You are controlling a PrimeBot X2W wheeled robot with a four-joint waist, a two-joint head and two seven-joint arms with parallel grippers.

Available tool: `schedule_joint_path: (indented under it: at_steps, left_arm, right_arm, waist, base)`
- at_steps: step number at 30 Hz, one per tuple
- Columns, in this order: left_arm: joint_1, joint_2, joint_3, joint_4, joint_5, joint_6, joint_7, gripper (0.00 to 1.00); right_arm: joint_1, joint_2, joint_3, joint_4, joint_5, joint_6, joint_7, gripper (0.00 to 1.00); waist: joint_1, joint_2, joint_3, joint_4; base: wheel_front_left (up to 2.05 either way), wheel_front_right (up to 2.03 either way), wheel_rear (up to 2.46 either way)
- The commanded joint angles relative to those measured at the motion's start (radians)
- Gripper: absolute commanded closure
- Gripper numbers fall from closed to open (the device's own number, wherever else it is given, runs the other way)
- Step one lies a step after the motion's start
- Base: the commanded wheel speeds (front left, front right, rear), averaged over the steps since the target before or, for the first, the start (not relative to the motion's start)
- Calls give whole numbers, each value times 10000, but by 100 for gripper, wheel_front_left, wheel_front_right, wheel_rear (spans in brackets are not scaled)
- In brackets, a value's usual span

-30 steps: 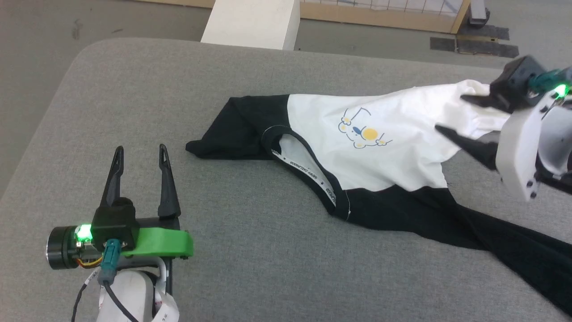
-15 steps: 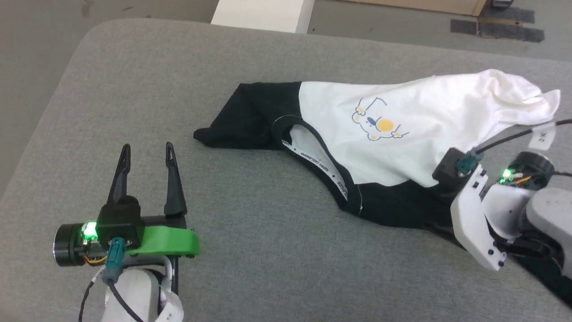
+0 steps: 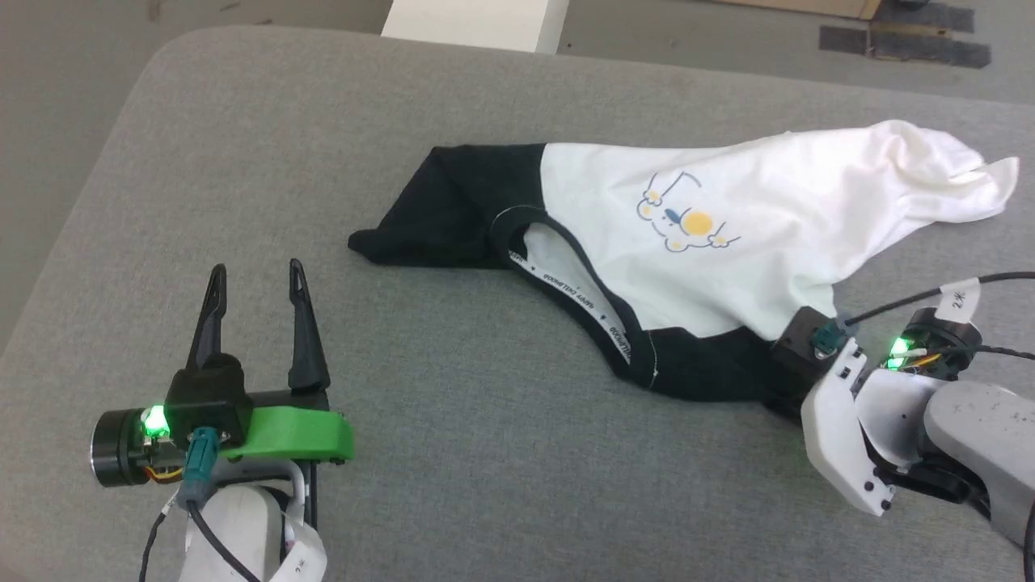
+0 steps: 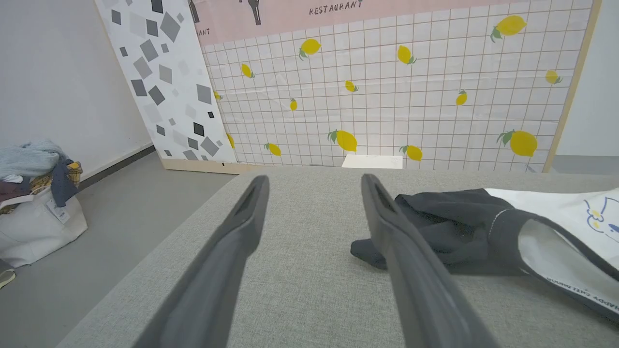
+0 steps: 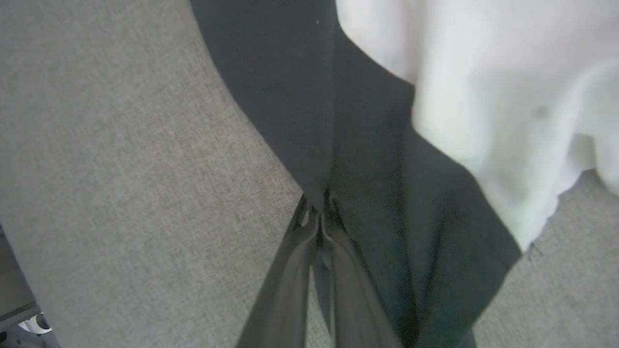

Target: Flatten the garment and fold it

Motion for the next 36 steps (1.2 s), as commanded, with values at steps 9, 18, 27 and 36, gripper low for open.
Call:
schedule_joint_path:
  at_steps: [9, 18, 27, 36]
  left_arm:
    - [333, 253, 231, 170, 67, -153, -36, 0]
    - [640, 288, 206, 202, 146, -182, -36, 0]
    - [486, 631, 113, 490, 241, -487, -36, 0]
    - [-896, 1728, -367, 655, 267, -1762, -36, 0]
  right_arm:
    - [826, -1267, 86, -1214, 203, -13, -1696, 100]
    - [3138, -1803, 72, -1274, 339, -13, -1649, 100]
    - [3568, -926, -1104, -142, -323, -13, -3405, 0]
    - [4585, -776, -3575, -1285, -673, -13, -4385, 0]
  waist:
    - [0, 0, -1179, -837]
    - [0, 0, -1505, -1199]
    - [0, 0, -1735, -1393]
    - [0, 0, -2145, -1678]
  base:
    - [0, 0, 0]
    - [0, 0, 0]
    - [0, 0, 0]
    - [0, 0, 0]
